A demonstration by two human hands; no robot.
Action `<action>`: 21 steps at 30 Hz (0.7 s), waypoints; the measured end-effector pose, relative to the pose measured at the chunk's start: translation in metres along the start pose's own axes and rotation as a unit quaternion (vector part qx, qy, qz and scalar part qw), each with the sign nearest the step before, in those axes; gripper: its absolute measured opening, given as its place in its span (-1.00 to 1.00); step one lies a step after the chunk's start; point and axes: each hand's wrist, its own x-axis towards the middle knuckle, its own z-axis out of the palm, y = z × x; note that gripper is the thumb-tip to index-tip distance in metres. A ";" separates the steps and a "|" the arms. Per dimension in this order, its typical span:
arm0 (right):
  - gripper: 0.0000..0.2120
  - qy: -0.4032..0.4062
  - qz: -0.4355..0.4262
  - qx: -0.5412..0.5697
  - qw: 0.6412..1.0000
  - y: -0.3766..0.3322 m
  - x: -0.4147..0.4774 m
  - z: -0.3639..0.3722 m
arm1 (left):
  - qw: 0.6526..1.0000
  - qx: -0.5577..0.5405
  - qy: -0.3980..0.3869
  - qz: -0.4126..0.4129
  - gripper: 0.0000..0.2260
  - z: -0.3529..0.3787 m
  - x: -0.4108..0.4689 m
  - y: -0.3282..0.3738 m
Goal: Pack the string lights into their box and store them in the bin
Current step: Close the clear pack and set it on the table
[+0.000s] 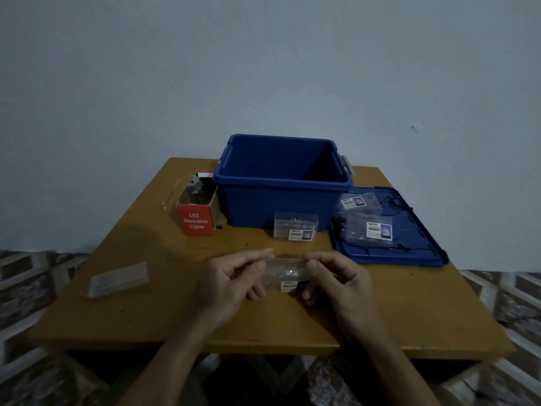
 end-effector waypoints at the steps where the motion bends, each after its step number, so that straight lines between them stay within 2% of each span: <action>1: -0.86 0.002 0.003 -0.003 1.000 0.000 0.001 0.000 | 1.000 -0.002 0.001 -0.001 -0.80 0.000 0.000 0.000; 6: -0.92 0.022 0.006 -0.019 1.000 0.001 0.004 0.005 | 1.000 0.001 0.011 -0.009 -0.79 0.003 0.001 0.006; 13: -0.92 0.027 0.058 -0.031 0.997 -0.004 0.011 0.012 | 0.995 -0.007 -0.005 -0.100 -0.87 0.008 0.010 0.011; 16: -0.94 0.003 0.073 -0.035 0.997 -0.006 0.012 0.009 | 0.995 -0.006 0.002 -0.097 -0.89 0.013 0.010 0.014; 21: -0.90 -0.025 0.083 -0.015 0.996 -0.009 0.011 0.003 | 0.995 0.004 -0.036 -0.092 -0.87 0.011 0.008 0.018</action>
